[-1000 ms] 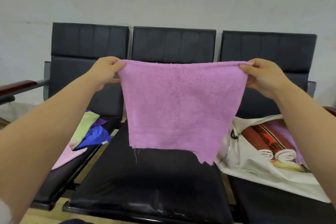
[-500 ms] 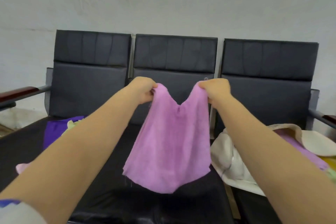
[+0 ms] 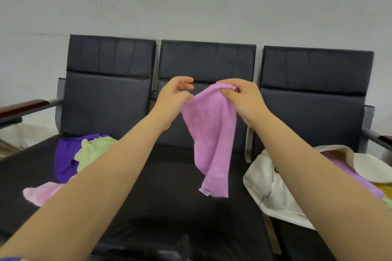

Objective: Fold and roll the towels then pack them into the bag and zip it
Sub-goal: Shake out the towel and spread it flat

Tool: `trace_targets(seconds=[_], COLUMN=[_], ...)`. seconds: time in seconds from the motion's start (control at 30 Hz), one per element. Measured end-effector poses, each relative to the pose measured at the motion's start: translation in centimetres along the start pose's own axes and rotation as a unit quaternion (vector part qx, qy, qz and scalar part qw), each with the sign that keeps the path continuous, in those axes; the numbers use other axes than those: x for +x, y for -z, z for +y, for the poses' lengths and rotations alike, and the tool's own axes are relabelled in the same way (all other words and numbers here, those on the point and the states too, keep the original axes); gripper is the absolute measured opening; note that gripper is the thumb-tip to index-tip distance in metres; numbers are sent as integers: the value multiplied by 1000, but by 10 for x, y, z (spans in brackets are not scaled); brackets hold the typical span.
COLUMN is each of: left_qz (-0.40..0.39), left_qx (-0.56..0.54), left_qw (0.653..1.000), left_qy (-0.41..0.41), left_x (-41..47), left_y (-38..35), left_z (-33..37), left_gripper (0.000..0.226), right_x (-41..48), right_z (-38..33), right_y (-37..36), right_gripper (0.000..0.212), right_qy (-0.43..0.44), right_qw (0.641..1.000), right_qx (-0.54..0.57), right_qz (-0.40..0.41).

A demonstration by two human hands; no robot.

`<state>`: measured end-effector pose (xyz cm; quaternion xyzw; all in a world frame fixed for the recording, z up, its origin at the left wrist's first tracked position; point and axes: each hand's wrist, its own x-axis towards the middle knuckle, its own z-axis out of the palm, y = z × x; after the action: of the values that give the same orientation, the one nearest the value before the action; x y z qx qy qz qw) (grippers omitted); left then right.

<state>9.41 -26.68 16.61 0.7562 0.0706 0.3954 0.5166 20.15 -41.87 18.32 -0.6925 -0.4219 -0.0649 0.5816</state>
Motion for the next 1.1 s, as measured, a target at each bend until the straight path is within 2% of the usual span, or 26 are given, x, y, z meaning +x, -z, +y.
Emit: trace_targets(seconds=[0.03, 0.1, 0.23, 0.3, 0.33, 0.37, 0.47, 0.53, 0.6, 0.63, 0.67, 0.7, 0.73, 0.8, 0.83, 0.9, 0.93, 0.97, 1.0, 1.03, 1.07, 1.1], left_qz=[-21, -91, -181, -262, -277, -261, -134, -114, -124, -124, -113, -95, -80, -71, -60, -4, 20, 24, 20, 18, 7, -23], left_qx=[97, 246, 275, 295, 318, 347, 381, 373, 391, 430, 493, 560, 594, 572, 569, 620, 641, 664, 676, 666, 626, 547], left_qw=[994, 961, 942, 918, 906, 899, 909, 911, 896, 876, 840, 797, 774, 792, 790, 718, 686, 669, 672, 698, 751, 822], left_qy=[-42, -89, -69, -41, -39, -50, -100, -135, -170, -183, -195, -205, -204, -199, -221, -316, -344, -334, -302, -264, -211, -155], left_x=[-1, -6, -17, -19, -18, -16, -4, 3, 10, 14, 19, 23, 25, 29, 29, 26, 24, 21, 18, 18, 18, 18], left_y=[3, 4, 6, 11, 15, 19, 31, 39, 45, 47, 47, 47, 47, 46, 47, 49, 49, 48, 44, 41, 41, 42], left_z=[-9, -29, -44, -48, -51, -52, -49, -38, -23, -18, -13, -8, -3, 5, 6, 6, 7, 10, 14, 15, 18, 21], left_gripper=[31, 23, 35, 30, 29, 32, 37, 23, 15, 17, 22, 32, 43, 55, 54, 40, 34, 33, 36, 41, 44, 44], right_x=[1, 3, 6, 6, 6, 6, 8, 8, 9, 9, 8, 7, 6, 6, 6, 5, 5, 5, 4, 5, 5, 5], right_z=[0, 1, 3, 7, 9, 11, 18, 19, 16, 14, 11, 8, 6, 4, 3, 1, 0, 0, -2, -3, -3, -2], right_y=[4, 10, 17, 21, 25, 29, 42, 49, 54, 55, 56, 56, 55, 55, 56, 60, 62, 63, 64, 64, 65, 65], right_gripper=[22, 21, 21, 20, 20, 20, 5, 10, 12, 8, 5, 7, 10, 13, 14, 14, 13, 11, 10, 9, 9, 8], right_qy=[-10, -8, 12, 2, 3, 11, 11, 10, 19, 24, 29, 33, 35, 34, 29, 19, 16, 15, 15, 16, 15, 13], right_qw=[1000, 999, 999, 999, 998, 995, 980, 978, 981, 982, 982, 981, 979, 978, 980, 985, 987, 989, 989, 990, 990, 990], right_qx=[12, 24, -4, -37, -63, -99, -190, -203, -192, -185, -180, -176, -177, -179, -172, -146, -135, -129, -126, -127, -128, -128], right_qz=[-11, -34, -37, -22, -21, -27, -55, -43, -28, -39, -59, -80, -96, -102, -97, -86, -81, -77, -72, -68, -63, -58])
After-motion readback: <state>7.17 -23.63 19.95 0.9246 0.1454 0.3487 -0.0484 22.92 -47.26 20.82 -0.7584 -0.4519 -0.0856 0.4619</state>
